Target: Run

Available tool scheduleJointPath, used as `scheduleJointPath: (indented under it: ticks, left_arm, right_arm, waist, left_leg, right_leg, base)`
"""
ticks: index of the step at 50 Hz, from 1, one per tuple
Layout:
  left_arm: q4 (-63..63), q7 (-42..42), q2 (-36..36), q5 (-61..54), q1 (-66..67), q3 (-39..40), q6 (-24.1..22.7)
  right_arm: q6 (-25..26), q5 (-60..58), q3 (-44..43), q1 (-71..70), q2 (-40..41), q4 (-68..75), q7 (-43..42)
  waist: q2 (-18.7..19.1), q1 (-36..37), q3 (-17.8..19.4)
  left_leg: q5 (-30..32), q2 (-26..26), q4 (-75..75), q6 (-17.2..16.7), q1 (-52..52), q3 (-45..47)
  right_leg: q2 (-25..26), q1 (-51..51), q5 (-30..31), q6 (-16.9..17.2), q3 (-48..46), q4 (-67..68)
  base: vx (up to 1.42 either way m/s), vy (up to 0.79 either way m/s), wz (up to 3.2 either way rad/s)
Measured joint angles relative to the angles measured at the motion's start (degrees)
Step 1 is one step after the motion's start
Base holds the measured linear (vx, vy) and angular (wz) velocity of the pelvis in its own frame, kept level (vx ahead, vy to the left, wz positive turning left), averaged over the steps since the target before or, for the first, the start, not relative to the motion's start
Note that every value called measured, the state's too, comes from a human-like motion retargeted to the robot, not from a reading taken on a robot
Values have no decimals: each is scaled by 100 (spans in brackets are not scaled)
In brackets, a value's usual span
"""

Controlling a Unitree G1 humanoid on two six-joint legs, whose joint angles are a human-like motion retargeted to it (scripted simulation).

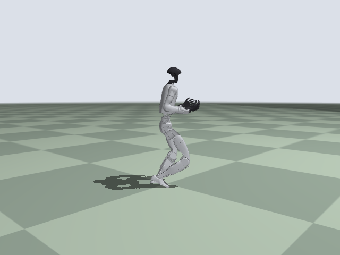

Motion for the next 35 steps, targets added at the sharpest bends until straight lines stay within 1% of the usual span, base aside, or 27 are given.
scheduleJointPath:
  ticks: [3,5,7,8,10,12,13,15,17,18,20,22,23,25,28,30,32,35]
  left_arm:
    - [-246,160,186,68,-337,-24,-184]
    - [-278,132,336,100,-373,-163,-208]
    - [-207,-28,466,88,-236,-336,-107]
    - [-126,-119,502,111,-87,-445,-18]
    - [169,-350,631,287,250,-647,233]
    - [583,-572,807,629,635,-758,460]
    - [739,-673,889,747,824,-751,524]
    - [776,-873,1049,709,1404,-609,542]
    - [613,-1022,1156,413,2088,-372,460]
    - [525,-1081,1178,244,2396,-257,412]
    - [344,-1111,1194,-52,2853,-72,358]
    - [205,-1035,1105,-290,3037,41,380]
    - [153,-986,1043,-360,3045,77,379]
    - [47,-888,880,-465,2895,106,382]
    - [-43,-740,695,-408,2096,10,441]
    - [200,-515,595,-134,1041,-134,497]
    - [361,-437,423,-53,281,-299,485]
    - [385,-543,249,-215,-329,-457,438]
  right_arm:
    - [212,329,266,701,-249,-119,262]
    - [318,458,354,971,-307,-189,331]
    - [365,456,398,1016,-277,-259,263]
    - [357,410,420,961,-270,-296,216]
    - [311,165,454,617,-281,-335,36]
    - [220,-167,401,-66,-332,-267,-280]
    - [128,-308,331,-510,-317,-207,-529]
    - [-105,-418,169,-1071,-304,-351,-873]
    - [-355,-394,52,-1171,-334,-724,-1054]
    - [-468,-397,7,-1163,-371,-913,-1107]
    - [-656,-477,-102,-1127,-489,-1233,-1169]
    - [-746,-552,-210,-1061,-574,-1352,-1239]
    - [-764,-606,-268,-1023,-597,-1399,-1263]
    - [-730,-717,-374,-802,-598,-1357,-1294]
    - [-491,-783,-323,-475,-443,-1064,-1215]
    - [-215,-677,-224,-467,-293,-675,-935]
    - [10,-458,-54,-338,-186,-393,-576]
    - [268,-152,172,0,-197,-342,-127]
  waist:
    - [212,-664,-403]
    - [374,-842,-520]
    - [495,-758,-530]
    - [505,-665,-513]
    - [552,-345,-425]
    - [617,118,-277]
    - [658,392,-213]
    - [652,902,-198]
    - [514,1240,-315]
    - [426,1328,-397]
    - [222,1334,-557]
    - [61,1217,-647]
    - [37,1169,-669]
    - [-18,1032,-695]
    - [-81,689,-625]
    - [-112,437,-423]
    - [-122,186,-326]
    - [-117,-244,-461]
  left_leg:
    - [982,253,-341,-626,78,-122]
    - [1419,583,96,-893,-85,-173]
    - [1481,1001,1029,-858,-297,-117]
    - [1421,1176,1557,-748,-368,-58]
    - [1137,1561,2652,-473,-550,-31]
    - [831,1851,3376,-215,-838,-95]
    - [723,1943,3484,-139,-1028,-151]
    - [709,1867,3139,-162,-1366,-230]
    - [1014,1520,2159,-359,-1561,-259]
    - [1286,1294,1588,-492,-1620,-289]
    - [1845,791,509,-718,-1650,-358]
    - [2104,383,-110,-749,-1558,-427]
    - [2016,279,-110,-712,-1550,-462]
    - [1563,100,67,-543,-1520,-524]
    - [527,-76,377,-167,-1371,-608]
    - [205,-96,246,-34,-1079,-595]
    - [243,-87,-52,-55,-801,-547]
    - [659,-67,-886,-248,-389,-449]
  right_leg:
    - [461,-592,154,110,-82,-904]
    - [915,-725,265,181,-100,-1668]
    - [1261,-688,201,95,-136,-1993]
    - [1331,-655,50,-24,-142,-1911]
    - [1495,-572,-452,-392,-204,-1620]
    - [1678,-499,-822,-627,-236,-1482]
    - [1789,-443,-791,-642,-260,-1582]
    - [1907,-296,-444,-454,-223,-1963]
    - [1737,-174,399,-44,-221,-2373]
    - [1598,-167,874,164,-224,-2522]
    - [1269,-255,1424,471,-186,-2617]
    - [943,-373,1444,564,-168,-2405]
    - [819,-432,1319,528,-194,-2184]
    - [532,-555,920,375,-250,-1623]
    - [210,-702,353,229,-223,-735]
    - [122,-741,347,238,-124,-348]
    - [46,-758,406,216,-24,-197]
    - [-85,-744,454,202,61,-374]
  base:
    - [11,-9,70]
    - [7,-10,44]
    - [4,-9,28]
    - [4,-9,14]
    - [6,-8,-10]
    - [8,-6,-45]
    - [10,-4,-60]
    - [12,0,-62]
    - [14,3,-49]
    - [13,4,-29]
    - [11,4,-7]
    - [7,4,-2]
    - [3,4,-19]
    - [1,4,-24]
    - [0,0,0]
    - [0,0,-9]
    - [-2,-2,-23]
    - [-1,-6,-24]
